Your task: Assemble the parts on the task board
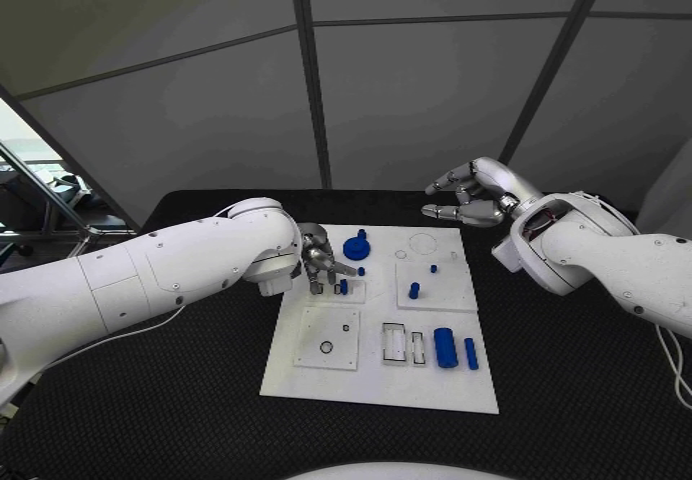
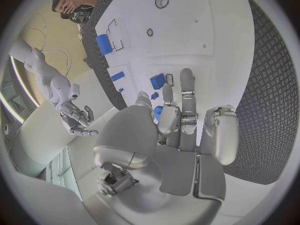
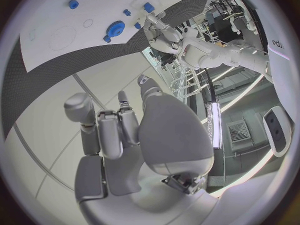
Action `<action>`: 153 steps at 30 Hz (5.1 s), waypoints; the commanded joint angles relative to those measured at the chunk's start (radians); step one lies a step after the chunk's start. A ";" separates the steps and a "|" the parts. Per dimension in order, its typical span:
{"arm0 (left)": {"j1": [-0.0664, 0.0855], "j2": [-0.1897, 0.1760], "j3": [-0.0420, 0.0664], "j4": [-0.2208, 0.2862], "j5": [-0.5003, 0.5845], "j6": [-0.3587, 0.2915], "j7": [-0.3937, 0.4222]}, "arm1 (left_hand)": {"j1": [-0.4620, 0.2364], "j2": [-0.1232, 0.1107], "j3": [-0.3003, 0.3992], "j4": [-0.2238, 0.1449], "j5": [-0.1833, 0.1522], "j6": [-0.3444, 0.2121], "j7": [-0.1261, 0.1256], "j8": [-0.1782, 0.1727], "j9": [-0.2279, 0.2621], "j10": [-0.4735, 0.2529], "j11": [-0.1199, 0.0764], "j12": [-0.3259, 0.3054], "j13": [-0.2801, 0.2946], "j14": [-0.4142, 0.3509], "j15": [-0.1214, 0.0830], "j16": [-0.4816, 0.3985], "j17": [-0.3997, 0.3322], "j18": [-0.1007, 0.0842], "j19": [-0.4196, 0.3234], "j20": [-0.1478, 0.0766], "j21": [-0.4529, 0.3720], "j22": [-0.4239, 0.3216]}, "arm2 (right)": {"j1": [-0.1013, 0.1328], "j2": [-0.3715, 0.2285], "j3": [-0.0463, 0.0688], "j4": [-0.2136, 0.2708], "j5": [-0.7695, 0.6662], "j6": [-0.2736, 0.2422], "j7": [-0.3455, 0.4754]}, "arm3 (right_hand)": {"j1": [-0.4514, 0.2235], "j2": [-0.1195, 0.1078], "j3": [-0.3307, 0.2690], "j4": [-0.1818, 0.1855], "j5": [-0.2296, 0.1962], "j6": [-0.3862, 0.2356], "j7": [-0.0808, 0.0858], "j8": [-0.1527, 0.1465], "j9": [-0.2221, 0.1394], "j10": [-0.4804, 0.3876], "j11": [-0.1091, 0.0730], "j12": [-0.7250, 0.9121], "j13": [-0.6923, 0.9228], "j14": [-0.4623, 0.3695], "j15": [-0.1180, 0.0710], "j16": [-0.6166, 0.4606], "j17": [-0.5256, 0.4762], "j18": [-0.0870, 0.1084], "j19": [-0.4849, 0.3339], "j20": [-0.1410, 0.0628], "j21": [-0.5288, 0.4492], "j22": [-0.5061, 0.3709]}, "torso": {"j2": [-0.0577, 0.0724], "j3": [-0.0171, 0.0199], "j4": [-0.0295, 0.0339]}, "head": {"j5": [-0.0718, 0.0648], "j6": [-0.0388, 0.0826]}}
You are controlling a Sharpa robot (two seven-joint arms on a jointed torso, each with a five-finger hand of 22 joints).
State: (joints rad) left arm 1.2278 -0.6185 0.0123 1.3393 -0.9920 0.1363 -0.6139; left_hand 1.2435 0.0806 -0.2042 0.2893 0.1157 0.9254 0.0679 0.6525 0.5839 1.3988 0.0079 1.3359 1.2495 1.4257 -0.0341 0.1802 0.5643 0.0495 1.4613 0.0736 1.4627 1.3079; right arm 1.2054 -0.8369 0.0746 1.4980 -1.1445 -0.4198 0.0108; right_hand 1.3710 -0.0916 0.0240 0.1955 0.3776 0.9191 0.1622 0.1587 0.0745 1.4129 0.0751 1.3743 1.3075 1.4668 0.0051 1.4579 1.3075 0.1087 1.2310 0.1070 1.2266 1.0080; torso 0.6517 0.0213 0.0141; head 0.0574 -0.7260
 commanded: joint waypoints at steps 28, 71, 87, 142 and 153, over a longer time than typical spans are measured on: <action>0.004 0.040 -0.003 -0.041 -0.008 0.073 -0.002 | 0.004 0.004 -0.004 -0.007 0.003 -0.014 -0.001 0.007 0.007 -0.001 -0.004 0.014 0.027 0.008 -0.001 -0.008 0.004 -0.008 0.024 -0.003 0.002 0.059 | 0.002 0.012 0.001 -0.005 -0.024 0.017 -0.007 | 0.001 0.006 -0.007 0.003 0.010 0.004 -0.004 0.005 -0.001 -0.009 -0.002 -0.004 0.054 0.056 -0.007 -0.008 0.064 0.007 -0.007 0.002 -0.005 -0.002 | 0.002 0.0011 0.0003 | -0.002 -0.016; 0.004 0.050 -0.005 -0.050 0.003 0.093 -0.003 | 0.158 0.050 0.132 -0.082 0.010 -0.038 -0.012 -0.003 0.030 -0.015 -0.013 0.000 0.013 0.015 -0.006 -0.034 0.034 -0.008 0.023 -0.008 0.001 0.066 | 0.002 0.018 0.001 -0.008 -0.026 0.031 -0.013 | 0.018 0.016 -0.003 -0.001 0.049 0.003 -0.004 0.011 -0.003 -0.009 -0.004 -0.006 0.051 0.057 -0.009 -0.013 0.061 0.007 -0.005 -0.001 -0.013 -0.008 | 0.002 0.0018 0.0008 | -0.005 -0.030; 0.004 0.006 -0.004 -0.016 0.047 0.024 0.026 | 0.032 -0.211 0.890 -0.148 0.010 -0.056 -0.003 0.014 0.078 -0.016 -0.011 -0.023 -0.005 0.025 -0.004 -0.065 0.057 -0.008 0.023 -0.008 -0.005 0.071 | 0.002 0.017 0.001 -0.012 -0.026 0.036 -0.012 | 0.016 0.016 -0.004 0.001 0.051 0.002 -0.004 0.011 -0.003 -0.009 -0.004 -0.006 0.051 0.057 -0.009 -0.013 0.061 0.007 -0.005 -0.001 -0.013 -0.008 | 0.002 0.0030 0.0016 | -0.002 -0.031; -0.022 -0.040 -0.038 0.071 -0.163 -0.094 0.016 | -0.055 -0.218 0.984 -0.218 0.003 -0.063 -0.002 0.036 0.107 0.001 -0.009 -0.010 0.008 0.030 -0.005 -0.073 0.066 -0.009 0.027 -0.007 -0.002 0.081 | 0.002 0.019 0.001 -0.016 -0.035 0.041 -0.011 | 0.012 0.016 -0.006 0.004 0.054 0.002 -0.004 0.012 -0.004 -0.008 -0.004 -0.005 0.052 0.058 -0.009 -0.011 0.065 0.006 -0.003 -0.001 -0.012 -0.006 | 0.003 0.0031 0.0000 | 0.005 -0.045; -0.025 -0.035 -0.040 0.074 -0.163 -0.091 0.017 | -0.057 -0.218 0.983 -0.219 0.002 -0.063 -0.002 0.036 0.108 0.003 -0.009 -0.007 0.010 0.031 -0.005 -0.073 0.066 -0.010 0.029 -0.007 0.000 0.084 | 0.002 0.020 0.001 -0.017 -0.035 0.041 -0.010 | 0.012 0.016 -0.006 0.004 0.054 0.002 -0.004 0.012 -0.004 -0.008 -0.004 -0.005 0.052 0.058 -0.009 -0.011 0.065 0.006 -0.003 -0.001 -0.012 -0.006 | 0.003 0.0035 0.0001 | 0.004 -0.049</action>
State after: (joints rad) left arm 1.2050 -0.6551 -0.0258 1.4110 -1.1484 0.0285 -0.5888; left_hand 1.1890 -0.1446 0.6624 0.1875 0.1157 0.8628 0.0701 0.6832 0.6921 1.3926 -0.0013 1.3243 1.2591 1.4526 -0.0426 0.1125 0.6296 0.0465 1.4685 0.0664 1.4586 1.3075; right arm 1.2054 -0.8178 0.0747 1.4806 -1.1757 -0.3823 -0.0061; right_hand 1.3828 -0.0798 0.0214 0.1982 0.4278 0.9191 0.1622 0.1665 0.0723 1.4094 0.0715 1.3744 1.3075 1.4668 0.0053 1.4500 1.3074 0.1086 1.2312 0.1071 1.2191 1.0013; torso 0.6547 0.0245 0.0139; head 0.0611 -0.7731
